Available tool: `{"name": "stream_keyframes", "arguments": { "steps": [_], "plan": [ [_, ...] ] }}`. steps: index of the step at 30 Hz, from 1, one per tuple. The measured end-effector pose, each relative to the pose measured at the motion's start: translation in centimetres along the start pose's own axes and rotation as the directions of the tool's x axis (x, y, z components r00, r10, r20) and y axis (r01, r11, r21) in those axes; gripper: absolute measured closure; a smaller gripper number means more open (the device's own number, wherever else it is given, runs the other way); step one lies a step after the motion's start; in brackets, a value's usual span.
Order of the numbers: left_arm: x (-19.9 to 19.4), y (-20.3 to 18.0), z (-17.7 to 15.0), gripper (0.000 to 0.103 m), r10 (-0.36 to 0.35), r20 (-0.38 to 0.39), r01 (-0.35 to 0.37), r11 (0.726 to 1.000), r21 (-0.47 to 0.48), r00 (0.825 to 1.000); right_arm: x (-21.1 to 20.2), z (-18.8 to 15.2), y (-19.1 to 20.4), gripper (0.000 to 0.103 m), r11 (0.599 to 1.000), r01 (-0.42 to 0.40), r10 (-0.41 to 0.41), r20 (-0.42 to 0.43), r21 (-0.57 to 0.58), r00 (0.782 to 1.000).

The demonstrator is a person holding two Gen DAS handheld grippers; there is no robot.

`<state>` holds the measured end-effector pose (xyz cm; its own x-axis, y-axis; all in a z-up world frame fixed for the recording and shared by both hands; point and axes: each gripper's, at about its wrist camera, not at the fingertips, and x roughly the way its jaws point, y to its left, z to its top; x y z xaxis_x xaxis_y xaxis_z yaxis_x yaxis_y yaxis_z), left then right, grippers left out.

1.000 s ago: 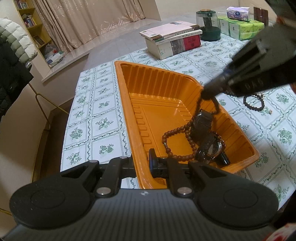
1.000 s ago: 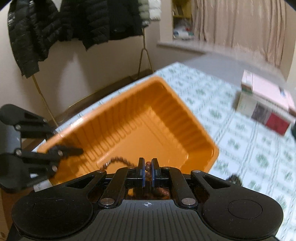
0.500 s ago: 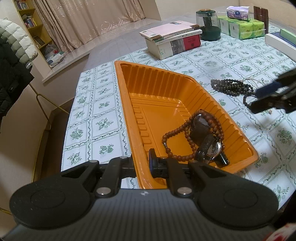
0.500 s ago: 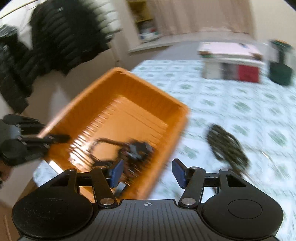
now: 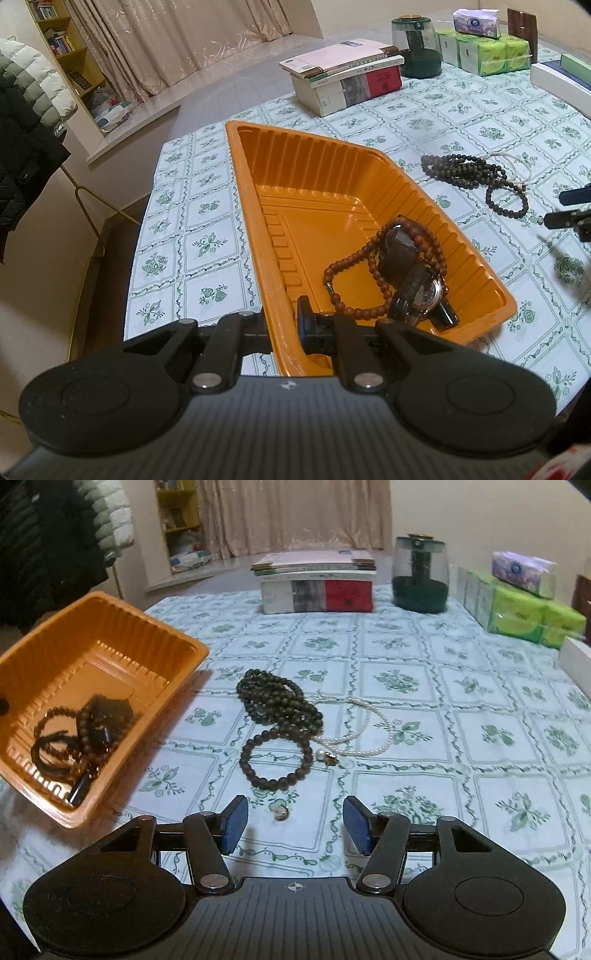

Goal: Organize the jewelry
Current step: 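Move the right gripper back toward the dark bead bracelet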

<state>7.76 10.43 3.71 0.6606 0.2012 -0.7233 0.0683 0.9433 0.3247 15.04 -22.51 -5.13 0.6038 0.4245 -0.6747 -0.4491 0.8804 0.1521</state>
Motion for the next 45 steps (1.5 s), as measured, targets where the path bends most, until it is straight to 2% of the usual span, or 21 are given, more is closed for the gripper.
{"name": "stream_keyframes", "arguments": {
  "steps": [1, 3, 5, 10, 14, 17, 19, 23, 26, 29, 32, 39, 45],
  "plan": [
    [0.0, 0.0, 0.0, 0.093, 0.000, -0.001, 0.000, 1.000, 0.001, 1.000, 0.2, -0.2, 0.2, 0.046, 1.000, 0.000, 0.000, -0.003, -0.024, 1.000],
    [0.0, 0.0, 0.0, 0.093, 0.000, 0.000, 0.000, 1.000, 0.001, 1.000, 0.7, -0.4, 0.9, 0.058, 0.996, 0.014, -0.015, -0.010, -0.091, 1.000],
    [0.0, 0.0, 0.0, 0.093, 0.000, 0.000, 0.000, 1.000, 0.001, 1.000, 1.3, -0.7, 1.6, 0.066, 0.990, 0.026, -0.028, -0.014, -0.141, 0.999],
    [0.0, 0.0, -0.1, 0.093, 0.001, -0.002, -0.001, 1.000, 0.001, 1.000, 1.8, -0.8, 1.6, 0.077, 0.992, 0.015, -0.015, -0.001, -0.123, 1.000],
    [0.0, 0.0, 0.0, 0.093, 0.001, -0.001, -0.001, 1.000, 0.002, 1.000, 2.0, -0.8, 1.5, 0.094, 0.992, 0.027, -0.027, 0.001, -0.121, 1.000],
    [0.0, -0.1, 0.0, 0.093, 0.001, -0.001, -0.001, 1.000, 0.002, 1.000, 1.2, -0.5, 2.1, 0.095, 0.987, 0.049, -0.045, 0.029, -0.154, 0.999],
    [-0.1, -0.1, 0.0, 0.093, 0.001, -0.001, -0.001, 1.000, 0.002, 1.000, 0.3, 0.1, 3.1, 0.095, 0.982, 0.033, -0.025, 0.050, -0.183, 0.998],
    [0.0, -0.1, -0.1, 0.093, 0.002, 0.000, -0.002, 1.000, 0.003, 1.000, -2.0, 2.0, 5.9, 0.095, 0.975, -0.069, 0.091, 0.097, -0.210, 0.991],
    [0.0, 0.0, -0.1, 0.093, 0.001, 0.001, -0.001, 1.000, 0.001, 1.000, -3.3, 2.9, 9.0, 0.095, 0.951, -0.155, 0.193, 0.122, -0.267, 0.974],
    [0.0, 0.0, -0.1, 0.093, 0.001, 0.001, -0.001, 1.000, 0.001, 1.000, -3.5, 3.1, 11.6, 0.095, 0.924, -0.206, 0.254, 0.115, -0.323, 0.960],
    [0.0, 0.0, -0.2, 0.093, 0.000, 0.002, 0.000, 1.000, 0.000, 1.000, -2.8, 2.8, 13.2, 0.095, 0.906, -0.223, 0.275, 0.098, -0.361, 0.957],
    [-0.1, 0.0, -0.2, 0.093, -0.004, 0.002, 0.004, 1.000, -0.003, 1.000, -1.9, 2.0, 14.0, 0.095, 0.884, -0.261, 0.314, 0.079, -0.388, 0.946],
    [-0.1, 0.1, -0.1, 0.093, -0.004, 0.002, 0.004, 1.000, -0.003, 1.000, -2.1, 1.5, 12.6, 0.093, 0.910, -0.242, 0.283, 0.076, -0.337, 0.956]
  ]
}}
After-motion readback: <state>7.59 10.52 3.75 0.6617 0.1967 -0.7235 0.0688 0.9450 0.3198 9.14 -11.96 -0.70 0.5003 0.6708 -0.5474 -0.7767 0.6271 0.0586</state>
